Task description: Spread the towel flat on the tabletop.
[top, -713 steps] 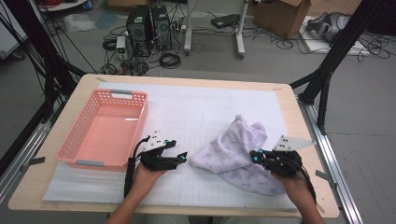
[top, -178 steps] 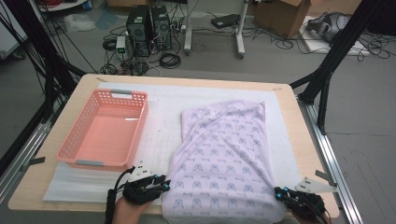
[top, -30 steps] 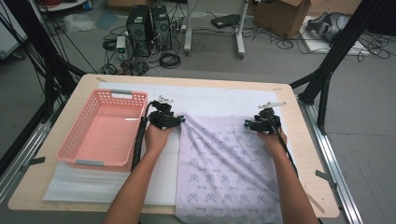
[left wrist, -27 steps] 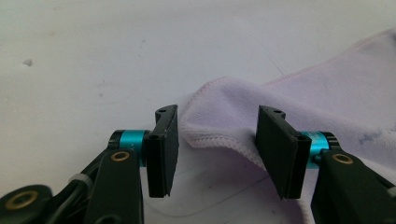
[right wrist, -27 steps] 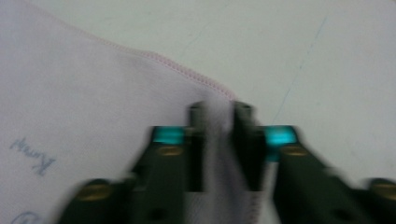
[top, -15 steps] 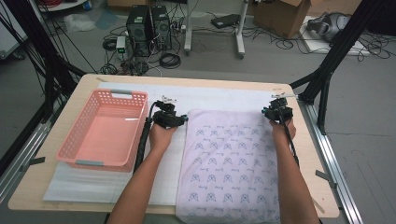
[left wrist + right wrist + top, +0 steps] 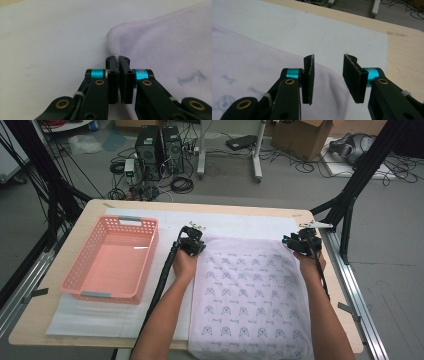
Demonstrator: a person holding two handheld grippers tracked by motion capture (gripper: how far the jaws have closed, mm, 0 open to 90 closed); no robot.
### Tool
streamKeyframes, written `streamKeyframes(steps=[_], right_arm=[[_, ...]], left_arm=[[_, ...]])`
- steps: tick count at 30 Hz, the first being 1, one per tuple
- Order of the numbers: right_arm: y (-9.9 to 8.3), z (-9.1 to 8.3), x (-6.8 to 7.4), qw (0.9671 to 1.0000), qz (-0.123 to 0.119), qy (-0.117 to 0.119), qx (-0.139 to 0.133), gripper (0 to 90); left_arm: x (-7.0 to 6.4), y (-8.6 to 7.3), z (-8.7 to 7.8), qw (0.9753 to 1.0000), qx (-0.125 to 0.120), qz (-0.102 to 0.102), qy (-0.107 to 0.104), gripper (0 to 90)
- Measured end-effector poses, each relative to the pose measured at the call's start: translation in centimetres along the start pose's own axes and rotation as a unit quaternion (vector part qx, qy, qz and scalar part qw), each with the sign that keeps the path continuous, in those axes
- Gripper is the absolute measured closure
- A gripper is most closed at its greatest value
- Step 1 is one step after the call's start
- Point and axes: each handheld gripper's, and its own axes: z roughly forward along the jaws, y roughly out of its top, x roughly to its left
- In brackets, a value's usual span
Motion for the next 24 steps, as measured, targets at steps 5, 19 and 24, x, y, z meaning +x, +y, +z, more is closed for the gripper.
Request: streamKeyframes(steps=[5, 19, 24], right_arm=[[-0.5, 0.0, 0.7, 0.9996, -0.009, 0.027, 0.003, 60.8], [-2.2, 3.7, 1.9, 0.9968, -0.031, 0.023, 0.070, 88.6], [-1.9, 4.3, 0.6, 0.9926, -0.038, -0.096, 0.065, 89.0]], left_arm=[[2.9, 0.8, 0.8, 0.9992, -0.005, -0.029, 0.029, 86.6], [4.3, 0.8, -1.5, 0.9958, -0.033, -0.073, -0.044, 44.5], [3.2, -0.3, -3.3, 0.9940, -0.047, -0.069, -0.071, 47.2]])
